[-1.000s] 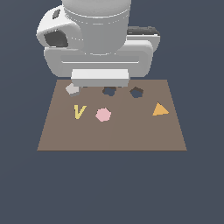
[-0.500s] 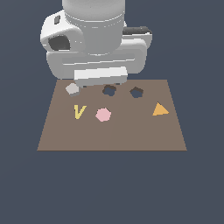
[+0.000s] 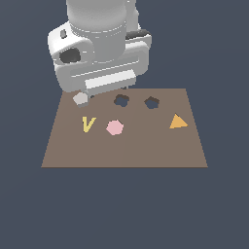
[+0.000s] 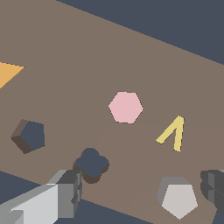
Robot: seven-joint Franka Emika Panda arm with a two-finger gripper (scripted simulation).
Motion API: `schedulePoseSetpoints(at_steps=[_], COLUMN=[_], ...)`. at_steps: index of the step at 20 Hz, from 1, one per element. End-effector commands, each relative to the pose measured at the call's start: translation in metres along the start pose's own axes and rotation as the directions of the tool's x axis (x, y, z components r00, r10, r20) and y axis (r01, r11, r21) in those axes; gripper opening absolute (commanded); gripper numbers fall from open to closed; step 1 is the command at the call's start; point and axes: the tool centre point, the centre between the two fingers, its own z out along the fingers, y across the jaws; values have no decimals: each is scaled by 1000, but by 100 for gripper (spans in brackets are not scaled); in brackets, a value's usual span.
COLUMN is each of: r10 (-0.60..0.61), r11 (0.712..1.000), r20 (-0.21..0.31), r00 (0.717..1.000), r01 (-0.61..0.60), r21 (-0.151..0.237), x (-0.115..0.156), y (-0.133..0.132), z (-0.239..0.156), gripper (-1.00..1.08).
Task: Insert a designated object into the corresponding slot on a board.
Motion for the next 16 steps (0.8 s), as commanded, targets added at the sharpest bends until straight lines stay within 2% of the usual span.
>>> schedulePoseSetpoints(at_steps=[1,8,12,16], r10=[-69,-278,-390,-497], r11=[998,961,921,868], r20=[-1,-4,-7,-9], r00=[998,961,921,868], r01=[69,278,390,497], r21=[2,7,10,12], x=[-9,-36,-49,-61], y=[3,16,25,37], z=[7,29,41,53], gripper=[100,100,100,100])
